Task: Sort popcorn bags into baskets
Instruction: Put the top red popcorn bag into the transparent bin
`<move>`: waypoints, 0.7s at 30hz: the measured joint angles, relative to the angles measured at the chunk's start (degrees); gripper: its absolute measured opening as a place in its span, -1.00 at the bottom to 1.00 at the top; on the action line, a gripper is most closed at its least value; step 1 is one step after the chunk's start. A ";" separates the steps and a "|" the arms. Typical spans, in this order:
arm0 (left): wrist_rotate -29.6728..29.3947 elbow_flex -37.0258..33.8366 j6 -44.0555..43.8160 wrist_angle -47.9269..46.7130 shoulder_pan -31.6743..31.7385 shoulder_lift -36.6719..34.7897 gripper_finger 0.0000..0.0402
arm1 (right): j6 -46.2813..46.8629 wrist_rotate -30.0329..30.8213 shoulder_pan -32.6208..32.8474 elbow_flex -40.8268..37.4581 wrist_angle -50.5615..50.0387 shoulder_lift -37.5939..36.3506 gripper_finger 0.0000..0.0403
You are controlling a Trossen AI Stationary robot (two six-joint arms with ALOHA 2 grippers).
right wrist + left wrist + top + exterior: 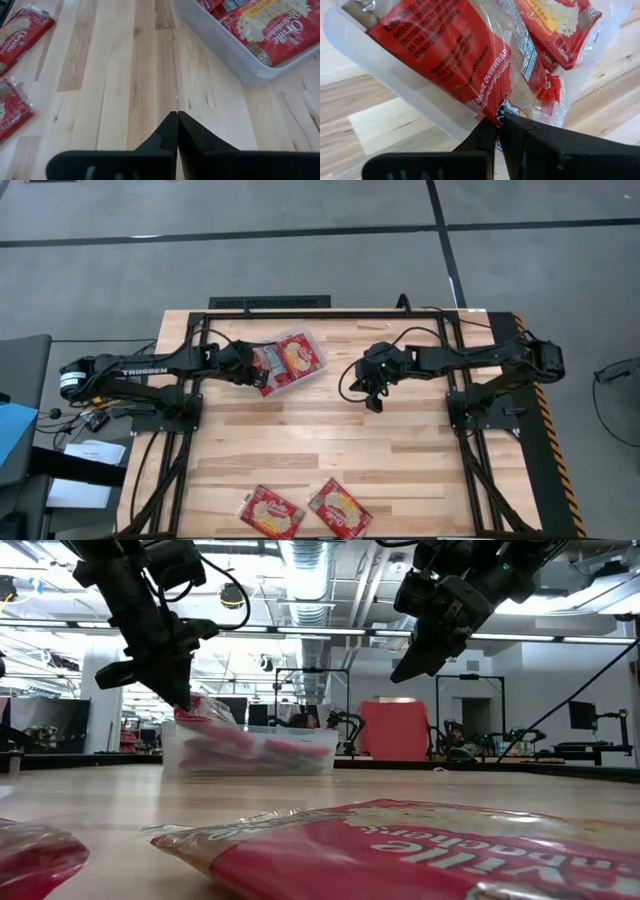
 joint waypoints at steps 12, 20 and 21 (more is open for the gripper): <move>1.38 -0.07 2.57 0.81 2.72 2.24 -1.00 | -0.16 0.00 0.00 0.00 0.02 0.00 -0.85; 3.34 -0.04 1.11 1.92 2.89 2.75 -1.00 | -0.20 0.04 -0.07 0.00 0.02 -0.02 -0.83; 3.15 -0.04 0.80 1.96 2.87 2.75 -1.00 | -0.18 0.04 -0.07 0.00 -0.04 -0.02 -0.84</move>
